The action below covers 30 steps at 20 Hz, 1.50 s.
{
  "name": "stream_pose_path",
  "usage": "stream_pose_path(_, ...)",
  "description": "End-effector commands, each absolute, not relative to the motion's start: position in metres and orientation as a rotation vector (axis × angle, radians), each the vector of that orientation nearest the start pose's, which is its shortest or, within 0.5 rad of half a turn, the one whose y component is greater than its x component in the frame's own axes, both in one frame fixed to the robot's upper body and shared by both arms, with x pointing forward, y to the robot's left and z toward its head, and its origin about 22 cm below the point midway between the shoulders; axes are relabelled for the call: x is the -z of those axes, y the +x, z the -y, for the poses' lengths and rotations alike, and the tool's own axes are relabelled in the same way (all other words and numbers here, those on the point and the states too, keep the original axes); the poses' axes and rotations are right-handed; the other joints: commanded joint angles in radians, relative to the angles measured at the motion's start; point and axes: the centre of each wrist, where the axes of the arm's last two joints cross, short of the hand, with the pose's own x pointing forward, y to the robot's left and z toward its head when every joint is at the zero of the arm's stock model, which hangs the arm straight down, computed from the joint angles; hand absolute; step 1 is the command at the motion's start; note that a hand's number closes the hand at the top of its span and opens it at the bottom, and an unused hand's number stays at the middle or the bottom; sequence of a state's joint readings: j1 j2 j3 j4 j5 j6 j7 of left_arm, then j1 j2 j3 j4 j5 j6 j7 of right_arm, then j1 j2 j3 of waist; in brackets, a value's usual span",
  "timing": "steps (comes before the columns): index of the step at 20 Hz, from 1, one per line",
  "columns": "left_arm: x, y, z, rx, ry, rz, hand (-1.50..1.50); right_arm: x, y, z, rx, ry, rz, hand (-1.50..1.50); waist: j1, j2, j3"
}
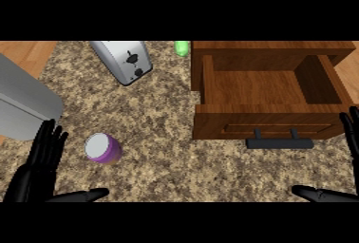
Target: Pick up the can, place it into the drawer and close the drawer
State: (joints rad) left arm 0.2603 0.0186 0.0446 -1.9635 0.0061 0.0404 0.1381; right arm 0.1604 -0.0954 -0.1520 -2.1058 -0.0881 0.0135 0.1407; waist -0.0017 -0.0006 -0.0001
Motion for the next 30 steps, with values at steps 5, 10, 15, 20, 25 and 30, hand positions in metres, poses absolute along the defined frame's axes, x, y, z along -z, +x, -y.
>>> stream_pose_path(5, 0.009, 0.168, -0.256, -0.109, 0.216, 1.534, -1.5, -0.117, 0.188, 0.284, 0.072, -0.17, 1.837, -1.5, 0.003, 0.0, 0.0)
stream_pose_path(10, 0.03, 0.191, -0.253, -0.149, 0.252, 1.519, -1.5, -0.105, 0.17, 0.287, 0.067, -0.205, 1.826, -1.5, -0.001, 0.0, 0.0)
stream_pose_path(15, 0.057, 0.193, -0.277, -0.189, 0.266, 1.504, -1.5, -0.123, 0.174, 0.287, 0.072, -0.184, 1.825, -1.5, 0.0, 0.001, 0.0)
stream_pose_path(20, 0.083, 0.179, -0.283, -0.193, 0.244, 1.477, -1.5, -0.118, 0.159, 0.295, 0.068, -0.197, 1.823, -1.5, 0.0, 0.0, 0.0)
stream_pose_path(25, 0.097, 0.207, -0.27, -0.177, 0.26, 1.463, -1.5, -0.123, 0.164, 0.305, 0.079, -0.223, 1.838, -1.5, -0.001, 0.0, 0.0)
stream_pose_path(30, 0.134, 0.21, -0.292, -0.229, 0.28, 1.455, -1.5, -0.127, 0.151, 0.294, 0.042, -0.2, 1.844, -1.5, -0.006, 0.001, -0.001)
